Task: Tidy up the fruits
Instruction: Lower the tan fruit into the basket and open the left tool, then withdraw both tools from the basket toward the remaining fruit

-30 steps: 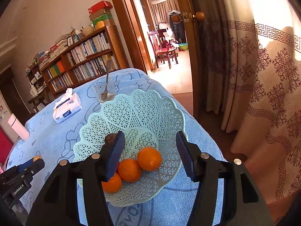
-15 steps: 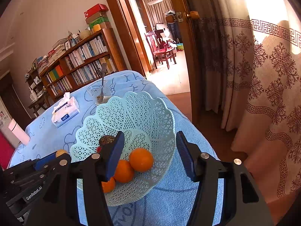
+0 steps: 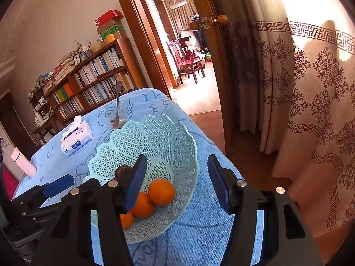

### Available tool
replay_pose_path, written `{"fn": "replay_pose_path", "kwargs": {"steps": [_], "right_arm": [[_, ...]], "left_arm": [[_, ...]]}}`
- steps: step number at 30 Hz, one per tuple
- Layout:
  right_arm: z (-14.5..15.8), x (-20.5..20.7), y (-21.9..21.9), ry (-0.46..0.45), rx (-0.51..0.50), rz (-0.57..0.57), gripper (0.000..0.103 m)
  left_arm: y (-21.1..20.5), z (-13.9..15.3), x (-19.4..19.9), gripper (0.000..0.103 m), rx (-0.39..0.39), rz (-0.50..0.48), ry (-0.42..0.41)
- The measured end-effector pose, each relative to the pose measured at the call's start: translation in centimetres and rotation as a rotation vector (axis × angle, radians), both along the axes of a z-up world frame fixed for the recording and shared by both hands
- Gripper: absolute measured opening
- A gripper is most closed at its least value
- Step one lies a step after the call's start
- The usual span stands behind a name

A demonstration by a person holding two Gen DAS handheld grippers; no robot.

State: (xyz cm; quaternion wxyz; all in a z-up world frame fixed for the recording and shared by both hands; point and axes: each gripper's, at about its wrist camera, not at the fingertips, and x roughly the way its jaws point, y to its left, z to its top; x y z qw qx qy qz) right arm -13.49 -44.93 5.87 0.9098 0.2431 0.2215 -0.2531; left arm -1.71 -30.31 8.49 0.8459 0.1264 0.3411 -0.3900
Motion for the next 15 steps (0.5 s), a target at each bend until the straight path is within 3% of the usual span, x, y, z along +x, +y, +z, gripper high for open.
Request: {"fn": "replay_pose_path", "kwargs": {"steps": [2, 10, 15], "right_arm": [[0.0, -0.1, -0.1, -0.005, 0.004, -0.012, 0.070], [0.1, 0.0, 0.5, -0.009, 0.001, 0.003, 0.080], [0.0, -0.1, 0.7, -0.009, 0.012, 0.004, 0.085]], "left_arm": [[0.2, -0.2, 0.1, 0.085, 0.025, 0.025, -0.026], [1.3, -0.3, -0.1, 0.096, 0.079, 0.062, -0.100], [1.9, -0.5, -0.2, 0.097, 0.105, 0.084, -0.119]]}}
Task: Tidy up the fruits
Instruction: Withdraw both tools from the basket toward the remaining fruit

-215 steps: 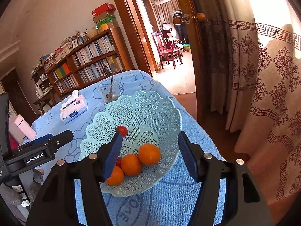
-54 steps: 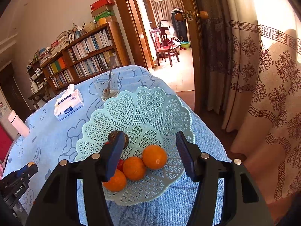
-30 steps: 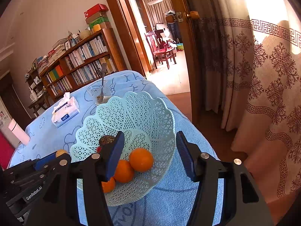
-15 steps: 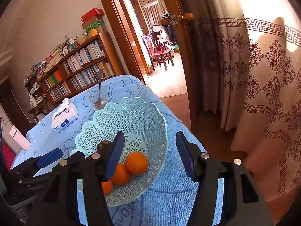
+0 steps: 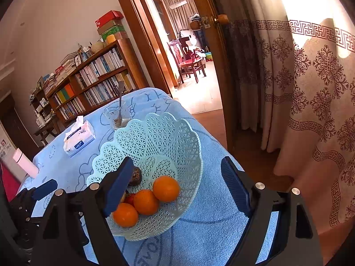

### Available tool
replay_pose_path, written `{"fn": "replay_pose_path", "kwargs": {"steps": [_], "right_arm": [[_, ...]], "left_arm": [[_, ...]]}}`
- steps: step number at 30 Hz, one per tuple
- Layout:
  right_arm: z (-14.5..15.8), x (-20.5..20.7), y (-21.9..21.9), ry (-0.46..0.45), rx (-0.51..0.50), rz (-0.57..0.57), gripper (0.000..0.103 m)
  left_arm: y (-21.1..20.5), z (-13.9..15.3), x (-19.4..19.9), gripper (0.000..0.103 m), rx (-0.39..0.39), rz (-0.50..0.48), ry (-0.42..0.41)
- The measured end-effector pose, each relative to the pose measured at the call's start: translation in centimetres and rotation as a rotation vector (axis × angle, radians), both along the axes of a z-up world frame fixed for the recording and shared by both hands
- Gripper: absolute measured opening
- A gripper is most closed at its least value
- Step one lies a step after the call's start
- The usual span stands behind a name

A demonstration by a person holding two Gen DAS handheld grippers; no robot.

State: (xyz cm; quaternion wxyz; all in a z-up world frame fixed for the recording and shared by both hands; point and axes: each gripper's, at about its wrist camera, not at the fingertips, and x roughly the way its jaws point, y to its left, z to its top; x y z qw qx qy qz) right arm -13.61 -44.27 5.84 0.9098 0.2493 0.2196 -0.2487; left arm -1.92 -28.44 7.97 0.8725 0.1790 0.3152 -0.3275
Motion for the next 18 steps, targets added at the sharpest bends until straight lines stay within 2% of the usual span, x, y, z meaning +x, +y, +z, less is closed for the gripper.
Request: {"fn": "replay_pose_path", "kwargs": {"steps": [10, 18], "right_arm": [[-0.4, 0.6, 0.9, 0.017, 0.001, 0.032, 0.086], [-0.8, 1.4, 2.5, 0.034, -0.008, 0.082, 0.086]], "left_arm": [[2.1, 0.1, 0.2, 0.097, -0.015, 0.051, 0.013], [5.4, -0.2, 0.8, 0.098, -0.031, 0.125, 0.035]]}}
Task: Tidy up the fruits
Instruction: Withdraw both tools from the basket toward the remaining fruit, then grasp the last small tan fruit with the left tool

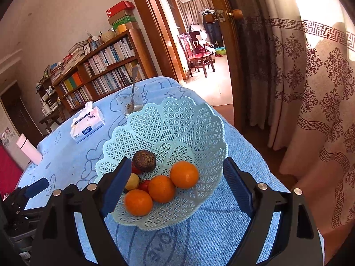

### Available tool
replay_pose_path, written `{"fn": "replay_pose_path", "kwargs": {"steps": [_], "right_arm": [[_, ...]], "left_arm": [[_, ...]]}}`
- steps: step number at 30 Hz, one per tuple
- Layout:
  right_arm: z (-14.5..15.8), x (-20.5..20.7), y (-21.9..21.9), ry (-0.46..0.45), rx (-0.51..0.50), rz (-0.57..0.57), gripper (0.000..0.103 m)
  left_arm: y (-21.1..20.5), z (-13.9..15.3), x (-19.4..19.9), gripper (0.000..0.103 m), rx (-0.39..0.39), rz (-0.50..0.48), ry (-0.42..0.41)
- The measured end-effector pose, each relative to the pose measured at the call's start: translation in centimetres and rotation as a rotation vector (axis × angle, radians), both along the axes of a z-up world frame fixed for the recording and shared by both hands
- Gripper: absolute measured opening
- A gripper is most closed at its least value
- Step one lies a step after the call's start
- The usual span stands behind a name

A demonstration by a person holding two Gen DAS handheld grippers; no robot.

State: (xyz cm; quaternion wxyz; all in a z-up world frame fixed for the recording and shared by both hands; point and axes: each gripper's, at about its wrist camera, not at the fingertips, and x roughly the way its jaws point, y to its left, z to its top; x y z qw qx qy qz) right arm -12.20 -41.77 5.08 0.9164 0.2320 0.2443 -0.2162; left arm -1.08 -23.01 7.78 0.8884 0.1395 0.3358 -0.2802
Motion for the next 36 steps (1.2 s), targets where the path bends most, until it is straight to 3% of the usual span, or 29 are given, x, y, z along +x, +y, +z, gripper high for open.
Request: {"fn": "replay_pose_path", "kwargs": {"steps": [16, 25, 36], "right_arm": [[-0.6, 1.9, 6.0, 0.039, -0.028, 0.151, 0.086], [-0.2, 2.7, 9.7, 0.050, -0.072, 0.233, 0.086], [-1.4, 4.6, 14.2, 0.101, -0.076, 0.346, 0.086]], "left_arm": [[11.8, 0.6, 3.1, 0.098, -0.065, 0.244, 0.011], [18.4, -1.0, 4.5, 0.098, -0.066, 0.377, 0.051], [26.3, -2.1, 5.8, 0.097, -0.146, 0.500, 0.086]]}}
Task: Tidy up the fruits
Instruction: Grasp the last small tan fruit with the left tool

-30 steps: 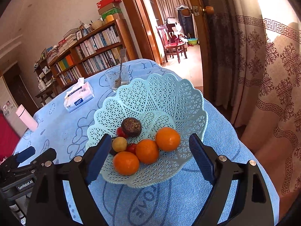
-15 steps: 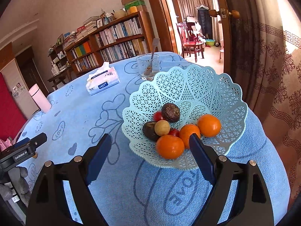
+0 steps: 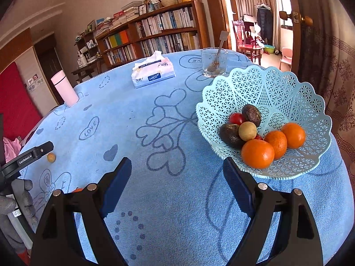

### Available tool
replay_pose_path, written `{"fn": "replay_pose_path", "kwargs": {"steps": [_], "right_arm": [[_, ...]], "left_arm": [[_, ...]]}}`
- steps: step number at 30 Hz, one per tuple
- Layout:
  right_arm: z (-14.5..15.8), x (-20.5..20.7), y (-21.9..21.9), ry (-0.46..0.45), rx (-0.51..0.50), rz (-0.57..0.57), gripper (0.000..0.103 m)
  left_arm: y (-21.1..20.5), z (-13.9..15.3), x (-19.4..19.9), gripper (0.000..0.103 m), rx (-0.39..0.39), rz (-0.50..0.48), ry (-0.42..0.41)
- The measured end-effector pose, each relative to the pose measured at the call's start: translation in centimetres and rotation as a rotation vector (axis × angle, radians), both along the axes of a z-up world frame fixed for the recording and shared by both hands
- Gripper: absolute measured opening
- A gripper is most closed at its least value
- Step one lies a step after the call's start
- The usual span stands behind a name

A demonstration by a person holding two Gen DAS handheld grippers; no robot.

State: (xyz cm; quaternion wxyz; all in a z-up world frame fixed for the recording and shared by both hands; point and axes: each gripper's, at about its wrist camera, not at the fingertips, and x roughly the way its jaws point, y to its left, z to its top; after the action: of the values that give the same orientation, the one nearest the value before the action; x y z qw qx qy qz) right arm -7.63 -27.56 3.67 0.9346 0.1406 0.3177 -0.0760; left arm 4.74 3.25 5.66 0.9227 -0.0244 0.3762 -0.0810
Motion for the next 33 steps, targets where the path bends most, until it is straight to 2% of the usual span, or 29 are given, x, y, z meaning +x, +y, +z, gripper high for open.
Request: {"fn": "replay_pose_path", "kwargs": {"steps": [5, 9, 15, 18, 20, 25, 28, 33], "right_arm": [[-0.4, 0.7, 2.0, 0.018, -0.010, 0.045, 0.086], [-0.5, 1.2, 3.6, 0.029, -0.018, 0.086, 0.086], [-0.9, 1.8, 5.7, 0.051, -0.023, 0.138, 0.086], [-1.0, 2.1, 6.6, 0.058, -0.032, 0.160, 0.086], [-1.1, 2.3, 7.1, 0.062, -0.035, 0.173, 0.086], [-1.3, 2.5, 8.5, 0.073, -0.044, 0.214, 0.086], [-1.6, 2.4, 9.4, 0.078, -0.042, 0.250, 0.086], [-2.2, 2.2, 10.4, 0.094, 0.024, 0.328, 0.086]], "left_arm": [[2.5, -1.0, 0.7, 0.097, -0.041, 0.044, 0.012], [3.1, -1.8, 1.3, 0.097, -0.032, 0.046, 0.026], [3.2, -3.1, 2.4, 0.076, -0.028, 0.030, 0.060], [3.4, -3.7, 3.0, 0.063, -0.046, 0.031, 0.082], [3.5, -4.0, 3.4, 0.051, -0.048, 0.044, 0.095], [4.1, -4.1, 3.6, 0.030, -0.046, 0.078, 0.093], [4.3, -4.1, 3.4, 0.028, -0.061, 0.079, 0.089], [4.3, -4.1, 2.7, 0.028, -0.062, 0.082, 0.066]]}}
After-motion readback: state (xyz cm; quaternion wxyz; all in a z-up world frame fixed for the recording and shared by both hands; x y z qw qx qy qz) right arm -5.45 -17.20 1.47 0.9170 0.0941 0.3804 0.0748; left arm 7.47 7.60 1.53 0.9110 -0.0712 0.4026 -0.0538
